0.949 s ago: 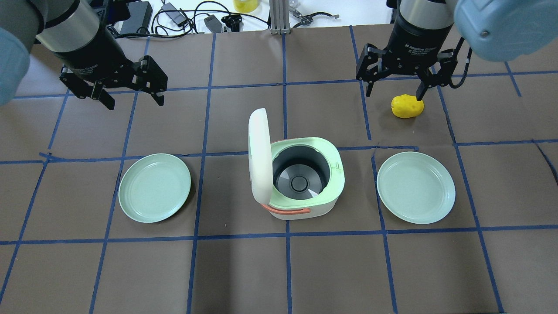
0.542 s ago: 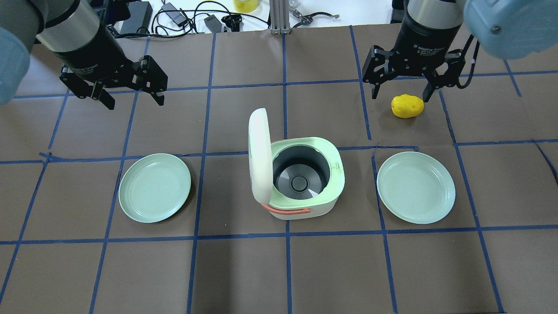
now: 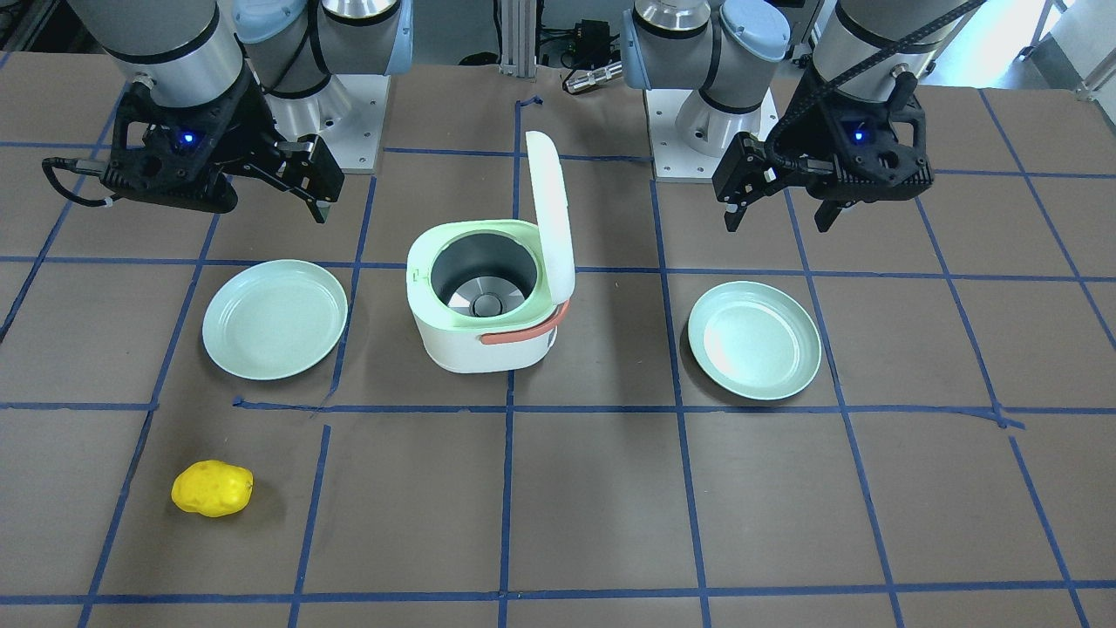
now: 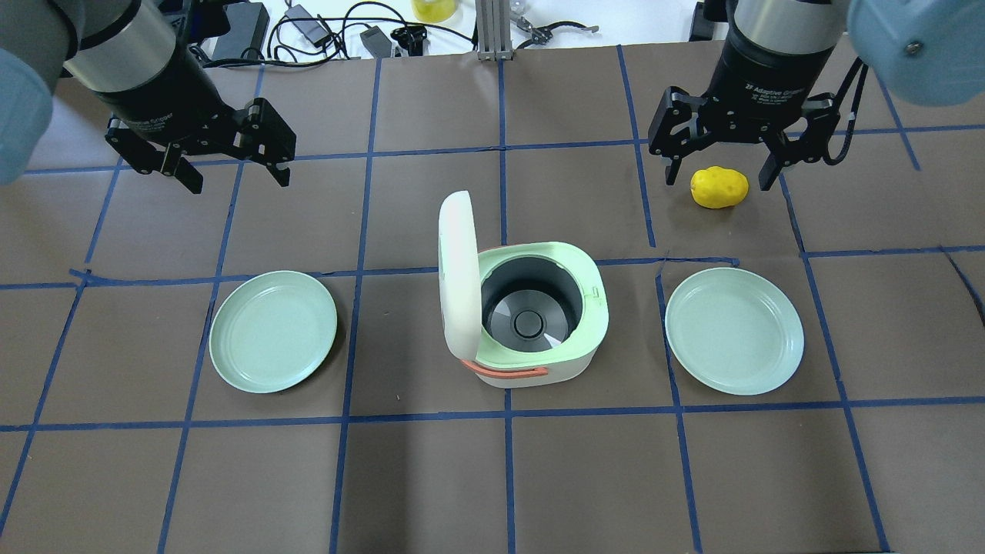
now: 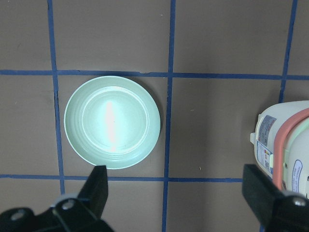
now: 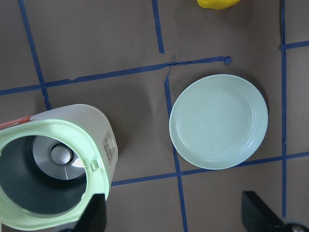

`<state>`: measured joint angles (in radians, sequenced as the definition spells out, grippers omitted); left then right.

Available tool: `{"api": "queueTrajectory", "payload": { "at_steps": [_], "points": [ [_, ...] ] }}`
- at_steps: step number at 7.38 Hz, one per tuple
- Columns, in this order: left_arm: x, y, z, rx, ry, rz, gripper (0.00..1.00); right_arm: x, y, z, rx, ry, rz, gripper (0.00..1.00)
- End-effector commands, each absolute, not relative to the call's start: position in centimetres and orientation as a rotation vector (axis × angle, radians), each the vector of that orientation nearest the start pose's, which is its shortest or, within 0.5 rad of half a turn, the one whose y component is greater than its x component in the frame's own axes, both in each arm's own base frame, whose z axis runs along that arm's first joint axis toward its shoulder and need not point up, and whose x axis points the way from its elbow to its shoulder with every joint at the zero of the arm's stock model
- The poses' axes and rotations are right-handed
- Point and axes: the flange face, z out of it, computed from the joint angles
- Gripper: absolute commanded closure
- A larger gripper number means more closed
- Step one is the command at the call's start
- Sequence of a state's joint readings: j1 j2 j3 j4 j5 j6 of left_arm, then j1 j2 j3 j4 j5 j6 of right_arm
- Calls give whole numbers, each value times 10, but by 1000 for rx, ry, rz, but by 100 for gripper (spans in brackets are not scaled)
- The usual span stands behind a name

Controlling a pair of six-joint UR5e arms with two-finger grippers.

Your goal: Press rice cooker button

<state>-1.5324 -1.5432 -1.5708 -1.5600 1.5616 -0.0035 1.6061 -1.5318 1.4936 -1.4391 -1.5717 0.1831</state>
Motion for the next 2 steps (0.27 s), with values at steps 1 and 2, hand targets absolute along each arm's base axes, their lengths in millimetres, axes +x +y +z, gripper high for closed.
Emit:
{"api": "queueTrajectory", "payload": {
  "at_steps": [1,2],
  "points": [
    [-116,-489,502,-65,3149,-61,0,151,-493,493,244,3141,151,0],
    [-116,-489,502,-65,3149,-61,0,151,-494,493,244,3141,149,0]
  ]
}}
